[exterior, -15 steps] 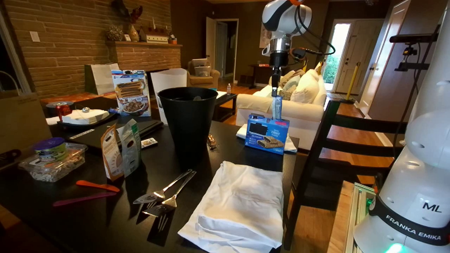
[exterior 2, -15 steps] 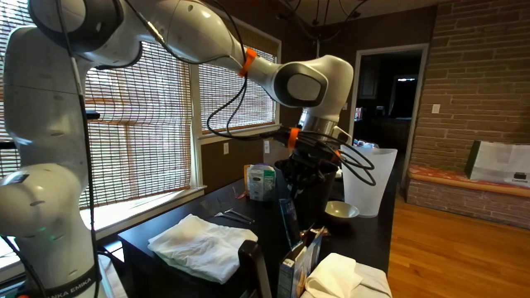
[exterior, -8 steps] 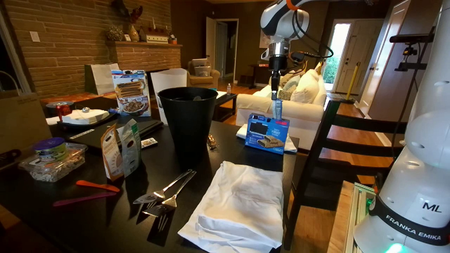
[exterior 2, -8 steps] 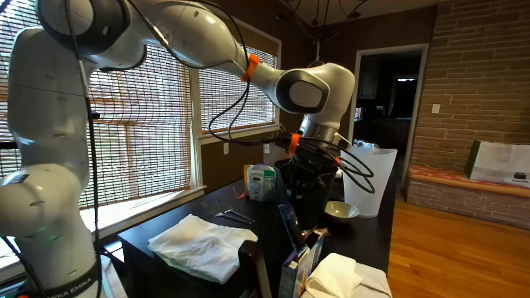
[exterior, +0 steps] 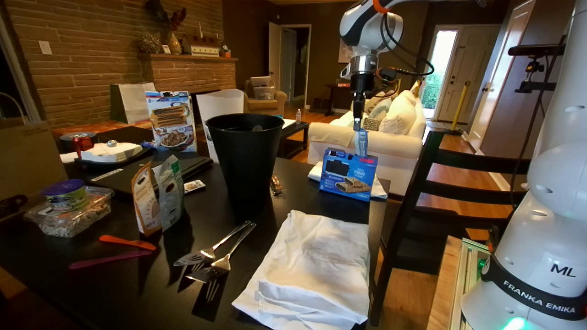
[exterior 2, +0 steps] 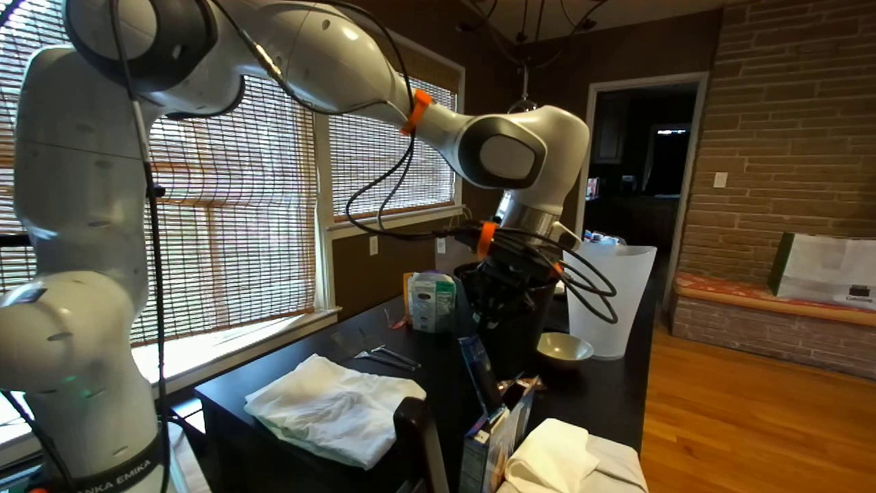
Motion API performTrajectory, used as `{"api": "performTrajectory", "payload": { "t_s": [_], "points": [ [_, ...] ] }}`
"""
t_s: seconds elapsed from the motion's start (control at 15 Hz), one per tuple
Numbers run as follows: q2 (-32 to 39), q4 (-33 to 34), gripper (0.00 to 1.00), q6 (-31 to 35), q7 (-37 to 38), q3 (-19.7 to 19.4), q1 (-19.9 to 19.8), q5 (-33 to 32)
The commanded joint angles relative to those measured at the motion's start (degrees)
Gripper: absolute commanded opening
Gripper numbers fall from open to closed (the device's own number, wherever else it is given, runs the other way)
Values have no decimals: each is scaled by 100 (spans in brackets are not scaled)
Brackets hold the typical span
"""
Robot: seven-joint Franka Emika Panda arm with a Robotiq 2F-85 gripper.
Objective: Put the granola bar into the box
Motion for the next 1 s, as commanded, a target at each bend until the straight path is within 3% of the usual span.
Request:
{"api": "performTrajectory", "payload": {
  "t_s": [0.0, 0.93],
  "points": [
    [53, 228, 0, -315, -166, 87, -118, 208],
    [157, 321, 0, -455, -596, 96, -140, 141]
  ]
}}
